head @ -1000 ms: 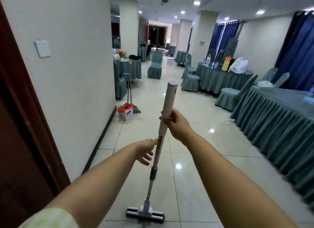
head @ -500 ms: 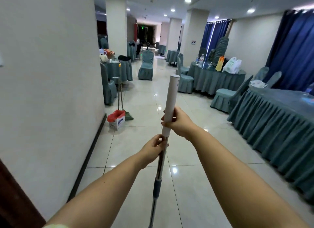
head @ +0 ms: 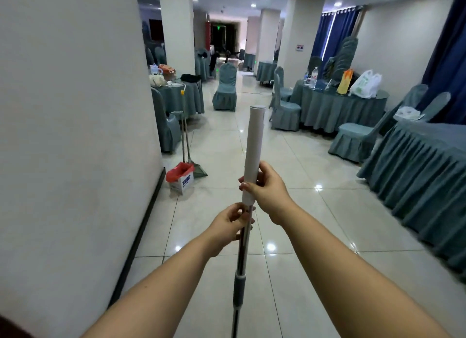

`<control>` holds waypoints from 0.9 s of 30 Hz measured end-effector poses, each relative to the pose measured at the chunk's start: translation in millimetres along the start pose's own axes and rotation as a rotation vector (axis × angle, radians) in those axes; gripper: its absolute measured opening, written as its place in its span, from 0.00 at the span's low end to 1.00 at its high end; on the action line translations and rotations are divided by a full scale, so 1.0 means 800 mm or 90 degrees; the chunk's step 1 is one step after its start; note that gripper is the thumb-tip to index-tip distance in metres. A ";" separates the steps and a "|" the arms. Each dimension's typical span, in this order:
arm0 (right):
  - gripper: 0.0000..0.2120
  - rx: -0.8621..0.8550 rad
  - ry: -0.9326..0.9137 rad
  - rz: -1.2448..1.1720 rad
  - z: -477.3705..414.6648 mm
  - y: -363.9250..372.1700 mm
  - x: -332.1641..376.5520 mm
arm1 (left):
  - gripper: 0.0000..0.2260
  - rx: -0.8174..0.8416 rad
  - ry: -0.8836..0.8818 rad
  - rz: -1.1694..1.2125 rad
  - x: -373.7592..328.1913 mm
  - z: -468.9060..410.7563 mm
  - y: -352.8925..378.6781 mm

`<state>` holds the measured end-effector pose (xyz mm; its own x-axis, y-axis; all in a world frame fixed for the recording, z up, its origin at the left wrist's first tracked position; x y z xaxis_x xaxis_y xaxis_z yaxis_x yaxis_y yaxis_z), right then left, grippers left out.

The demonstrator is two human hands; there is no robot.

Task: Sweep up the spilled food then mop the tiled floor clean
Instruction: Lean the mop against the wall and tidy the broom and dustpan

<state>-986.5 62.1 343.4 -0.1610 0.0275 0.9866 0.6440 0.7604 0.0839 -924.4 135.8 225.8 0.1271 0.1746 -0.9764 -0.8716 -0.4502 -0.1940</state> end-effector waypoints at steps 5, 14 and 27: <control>0.17 0.158 -0.004 -0.024 -0.064 0.054 0.038 | 0.09 -0.068 0.020 0.007 -0.040 -0.015 -0.076; 0.18 0.412 -0.043 -0.086 -0.142 0.238 0.077 | 0.10 -0.357 0.001 -0.029 -0.074 0.014 -0.257; 0.20 0.563 -0.066 -0.146 -0.208 0.476 0.060 | 0.05 -0.588 -0.028 -0.057 -0.042 0.049 -0.483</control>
<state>-624.5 244.9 446.3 -0.3077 -0.1592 0.9381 -0.2112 0.9727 0.0958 -610.4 338.6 337.5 0.1407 0.2670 -0.9534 -0.1349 -0.9488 -0.2856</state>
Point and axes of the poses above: each hand's wrist, its own z-axis away from the middle knuckle, its own y-axis out of the palm, x = y × z, the point moved 8 cm from there along -z, towards the middle knuckle, and after that the axes turned 15 degrees about -z, right-handed, at the moved point
